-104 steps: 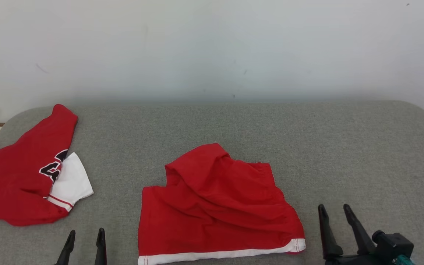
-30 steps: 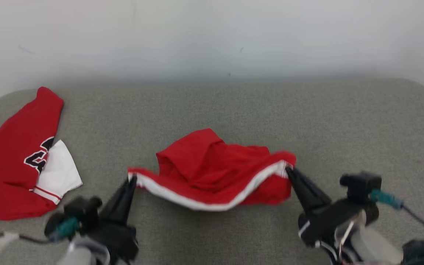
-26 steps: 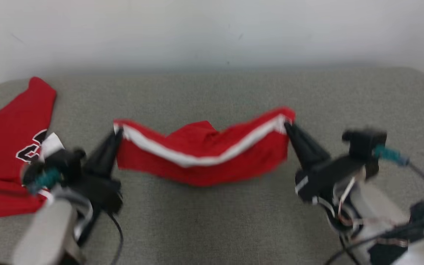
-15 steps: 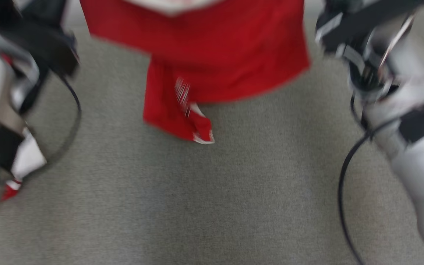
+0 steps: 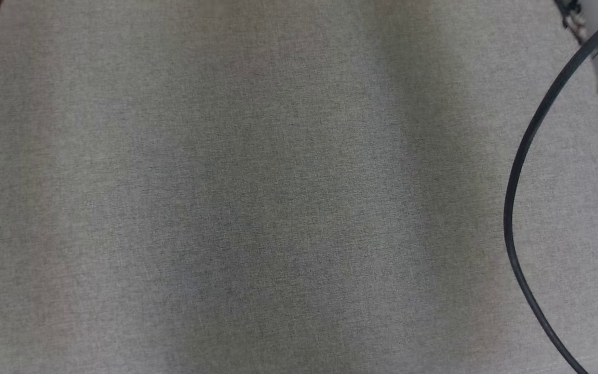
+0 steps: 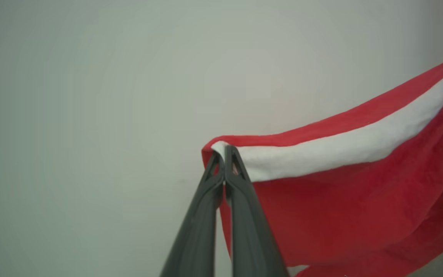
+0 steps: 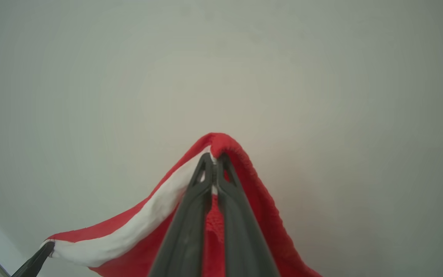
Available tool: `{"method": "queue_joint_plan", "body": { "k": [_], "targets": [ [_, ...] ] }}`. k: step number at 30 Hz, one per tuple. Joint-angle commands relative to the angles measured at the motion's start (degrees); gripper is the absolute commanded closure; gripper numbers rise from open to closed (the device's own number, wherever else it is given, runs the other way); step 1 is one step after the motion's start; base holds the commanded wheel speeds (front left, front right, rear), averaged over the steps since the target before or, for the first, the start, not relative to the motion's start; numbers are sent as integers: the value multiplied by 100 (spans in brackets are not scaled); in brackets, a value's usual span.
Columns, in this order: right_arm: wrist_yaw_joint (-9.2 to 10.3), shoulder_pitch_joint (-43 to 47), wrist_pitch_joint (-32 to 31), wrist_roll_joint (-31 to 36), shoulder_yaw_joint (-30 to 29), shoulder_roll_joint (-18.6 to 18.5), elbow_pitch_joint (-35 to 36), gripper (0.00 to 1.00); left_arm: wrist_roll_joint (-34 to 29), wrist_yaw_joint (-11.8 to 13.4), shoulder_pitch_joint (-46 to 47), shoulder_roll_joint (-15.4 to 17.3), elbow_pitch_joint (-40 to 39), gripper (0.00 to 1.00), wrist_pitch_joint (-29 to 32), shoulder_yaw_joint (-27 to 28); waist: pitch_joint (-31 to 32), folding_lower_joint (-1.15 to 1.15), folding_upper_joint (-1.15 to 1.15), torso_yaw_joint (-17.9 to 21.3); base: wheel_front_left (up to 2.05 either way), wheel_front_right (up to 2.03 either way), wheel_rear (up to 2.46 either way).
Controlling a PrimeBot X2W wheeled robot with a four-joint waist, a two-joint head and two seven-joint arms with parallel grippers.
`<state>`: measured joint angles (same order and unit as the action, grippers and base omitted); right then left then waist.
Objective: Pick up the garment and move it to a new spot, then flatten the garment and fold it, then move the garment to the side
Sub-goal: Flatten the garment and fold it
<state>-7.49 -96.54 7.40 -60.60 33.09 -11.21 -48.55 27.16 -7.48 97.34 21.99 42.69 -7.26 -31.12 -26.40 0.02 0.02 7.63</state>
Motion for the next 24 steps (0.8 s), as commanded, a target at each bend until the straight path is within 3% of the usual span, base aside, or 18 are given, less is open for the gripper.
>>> {"method": "queue_joint_plan", "body": {
  "k": [1,6,13,24],
  "targets": [
    [0,-83,74,13,75,15,-58,100,92,5,171,-23,81,100,-85,-14,-31,-2,-2,7,0,0,0],
    [0,-252,197,44,362,-156,-264,100,178,5,418,-197,354,100,-222,-198,-104,-2,-2,-104,0,0,0],
    [0,-50,23,-215,809,-268,-386,100,426,4,260,-96,725,100,-387,-525,-390,-2,-2,-155,0,0,0],
    [0,688,-130,-691,1677,-465,325,100,778,4,-594,158,733,100,-739,-756,-298,-2,-2,-37,0,0,0]
  ]
}}
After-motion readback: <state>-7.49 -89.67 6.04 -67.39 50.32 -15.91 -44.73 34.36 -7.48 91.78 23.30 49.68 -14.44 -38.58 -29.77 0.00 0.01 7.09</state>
